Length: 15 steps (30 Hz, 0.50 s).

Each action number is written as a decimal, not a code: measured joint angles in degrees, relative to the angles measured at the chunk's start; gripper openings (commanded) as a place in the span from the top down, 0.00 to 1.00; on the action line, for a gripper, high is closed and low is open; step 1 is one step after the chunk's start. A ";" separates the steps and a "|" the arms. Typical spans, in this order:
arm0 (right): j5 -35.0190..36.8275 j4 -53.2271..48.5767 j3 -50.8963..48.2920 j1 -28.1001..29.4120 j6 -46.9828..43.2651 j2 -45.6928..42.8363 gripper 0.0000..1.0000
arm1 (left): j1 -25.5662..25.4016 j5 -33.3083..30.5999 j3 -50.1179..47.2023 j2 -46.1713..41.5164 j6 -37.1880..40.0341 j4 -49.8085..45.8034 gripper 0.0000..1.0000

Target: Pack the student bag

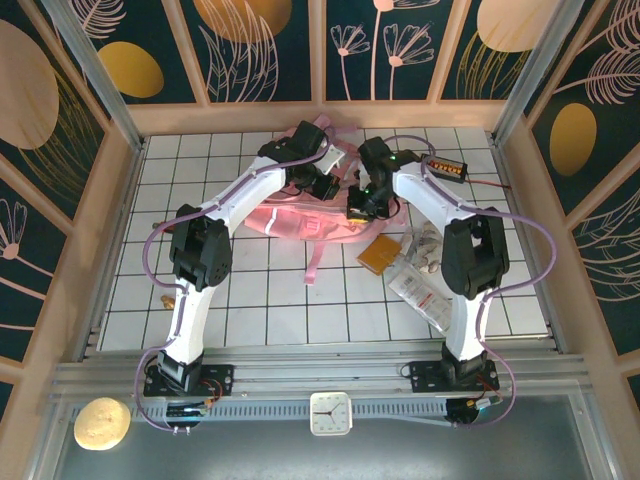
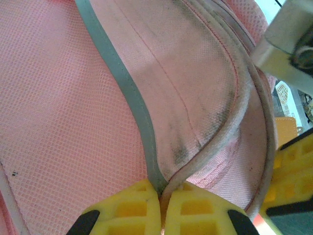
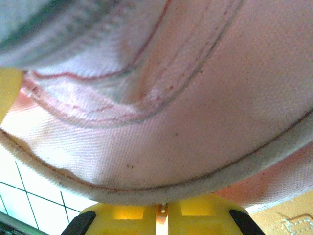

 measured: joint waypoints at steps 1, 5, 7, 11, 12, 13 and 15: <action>-0.44 -0.24 -0.07 -0.02 0.00 -0.20 0.89 | -0.04 0.09 0.00 -0.02 0.00 -0.02 1.00; -3.74 -0.87 -0.72 -0.63 -0.33 -0.42 0.88 | -0.31 0.11 -0.68 -0.26 0.26 -0.22 1.00; -6.29 -1.64 -0.85 -1.81 -0.87 -0.42 0.88 | -0.48 0.13 -1.92 -0.74 0.46 0.52 1.00; -12.24 -2.99 -0.85 -5.11 -2.01 -0.46 0.87 | -0.96 0.13 -5.51 -2.21 0.87 3.67 1.00; -13.53 -3.23 -0.83 -5.77 -2.03 -0.48 0.87 | -1.07 0.13 -6.40 -2.56 0.90 4.39 1.00; -15.28 -3.34 -0.83 -6.43 -2.03 -0.57 0.87 | -1.20 0.24 -7.34 -2.95 0.90 5.27 1.00; -17.27 -3.63 -0.79 -6.93 -2.05 -0.81 0.87 | -1.62 0.55 -8.68 -3.30 0.90 6.51 1.00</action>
